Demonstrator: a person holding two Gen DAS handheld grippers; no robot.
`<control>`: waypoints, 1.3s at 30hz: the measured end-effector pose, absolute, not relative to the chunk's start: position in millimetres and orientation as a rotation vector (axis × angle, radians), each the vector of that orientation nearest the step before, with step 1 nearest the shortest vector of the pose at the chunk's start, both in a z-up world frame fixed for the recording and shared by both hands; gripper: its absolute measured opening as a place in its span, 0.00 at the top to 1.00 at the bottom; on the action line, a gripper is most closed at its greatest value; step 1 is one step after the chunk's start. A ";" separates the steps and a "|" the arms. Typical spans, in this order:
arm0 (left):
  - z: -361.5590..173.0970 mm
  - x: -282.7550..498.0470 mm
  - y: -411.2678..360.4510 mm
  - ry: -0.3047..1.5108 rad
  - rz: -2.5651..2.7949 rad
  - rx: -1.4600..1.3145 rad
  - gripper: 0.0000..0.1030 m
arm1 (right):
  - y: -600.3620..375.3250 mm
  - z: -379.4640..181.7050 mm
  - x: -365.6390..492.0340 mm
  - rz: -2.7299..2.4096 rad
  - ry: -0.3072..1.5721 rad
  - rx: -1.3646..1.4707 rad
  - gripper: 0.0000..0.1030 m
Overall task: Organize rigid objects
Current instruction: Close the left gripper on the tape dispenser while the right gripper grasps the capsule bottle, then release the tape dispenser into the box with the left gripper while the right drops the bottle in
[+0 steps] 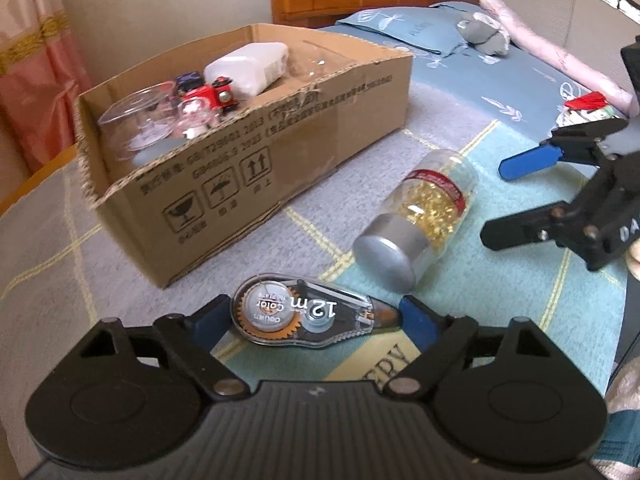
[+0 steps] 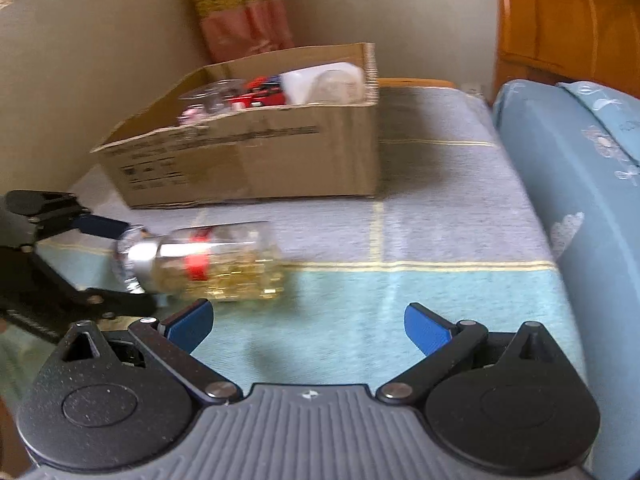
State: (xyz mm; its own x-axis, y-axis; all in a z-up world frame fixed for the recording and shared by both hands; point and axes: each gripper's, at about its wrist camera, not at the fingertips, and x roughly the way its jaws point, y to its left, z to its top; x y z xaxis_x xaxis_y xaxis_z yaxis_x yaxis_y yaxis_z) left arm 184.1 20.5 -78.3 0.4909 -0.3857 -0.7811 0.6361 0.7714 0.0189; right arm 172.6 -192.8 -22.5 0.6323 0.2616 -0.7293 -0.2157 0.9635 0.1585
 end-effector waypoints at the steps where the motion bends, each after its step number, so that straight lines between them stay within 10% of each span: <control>1: -78.3 182.7 22.9 0.855 -0.623 0.322 0.14 | -189.0 -21.5 171.3 0.289 0.843 0.058 0.00; 39: -80.3 179.9 68.0 0.881 -0.485 0.232 0.14 | -104.5 -25.5 199.9 0.276 0.857 -0.150 0.07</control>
State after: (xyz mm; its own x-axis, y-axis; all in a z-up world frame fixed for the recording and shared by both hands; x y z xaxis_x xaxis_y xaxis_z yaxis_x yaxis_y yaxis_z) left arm 179.9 68.0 -80.3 0.5376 -0.3099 -0.7842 0.4970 0.8678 -0.0022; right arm 199.9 -104.5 -25.5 0.6224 0.1793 -0.7619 -0.2988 0.9541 -0.0196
